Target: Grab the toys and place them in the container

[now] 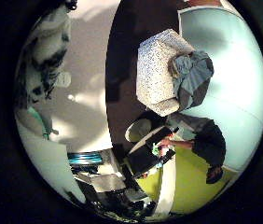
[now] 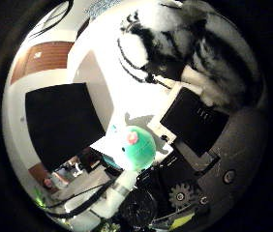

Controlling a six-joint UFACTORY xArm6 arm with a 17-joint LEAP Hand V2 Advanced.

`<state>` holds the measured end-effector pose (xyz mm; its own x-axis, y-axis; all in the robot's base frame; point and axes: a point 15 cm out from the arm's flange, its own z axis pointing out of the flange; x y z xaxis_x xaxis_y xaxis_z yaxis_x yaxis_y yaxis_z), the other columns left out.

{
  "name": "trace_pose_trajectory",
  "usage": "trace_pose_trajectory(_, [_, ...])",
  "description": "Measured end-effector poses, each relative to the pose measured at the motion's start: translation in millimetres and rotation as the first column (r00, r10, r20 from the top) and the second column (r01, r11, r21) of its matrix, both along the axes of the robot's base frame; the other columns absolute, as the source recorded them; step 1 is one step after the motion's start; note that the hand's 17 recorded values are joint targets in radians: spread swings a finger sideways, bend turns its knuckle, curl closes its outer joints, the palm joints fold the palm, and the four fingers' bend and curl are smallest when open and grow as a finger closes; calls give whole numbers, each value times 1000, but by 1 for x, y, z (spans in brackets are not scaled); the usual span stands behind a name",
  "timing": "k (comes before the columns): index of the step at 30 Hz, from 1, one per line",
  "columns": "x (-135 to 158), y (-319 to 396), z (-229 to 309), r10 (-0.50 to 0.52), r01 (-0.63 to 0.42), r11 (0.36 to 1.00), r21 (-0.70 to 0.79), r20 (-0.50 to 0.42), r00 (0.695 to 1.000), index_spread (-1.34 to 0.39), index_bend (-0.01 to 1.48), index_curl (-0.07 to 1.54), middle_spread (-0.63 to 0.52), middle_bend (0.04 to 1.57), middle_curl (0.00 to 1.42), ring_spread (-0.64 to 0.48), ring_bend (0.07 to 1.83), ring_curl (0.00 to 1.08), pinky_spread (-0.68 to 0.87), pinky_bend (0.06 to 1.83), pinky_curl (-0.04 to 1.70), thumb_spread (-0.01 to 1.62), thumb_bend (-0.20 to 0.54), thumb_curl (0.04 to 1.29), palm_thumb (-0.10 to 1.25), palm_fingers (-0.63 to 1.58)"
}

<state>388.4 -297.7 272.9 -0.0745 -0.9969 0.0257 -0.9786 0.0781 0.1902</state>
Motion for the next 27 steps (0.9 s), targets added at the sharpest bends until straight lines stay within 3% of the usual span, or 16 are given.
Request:
trace_pose_trajectory(8, [-43,35,98,32,-31,999,-26,38,999,-361,925,964,-219,1225,939,-245,1387,738,-217,1384,766,895,-18,669,1033,1007])
trace_pose_trajectory(16, [-59,88,182,115,-103,991,-86,145,983,-361,920,1009,-216,1228,971,-247,1383,766,-207,1364,831,891,-16,713,1022,996])
trace_pose_trajectory(27, [-76,188,284,214,-175,975,-140,354,910,-361,895,1045,-216,1215,992,-249,1368,787,-199,1321,907,874,-17,750,1006,1005])
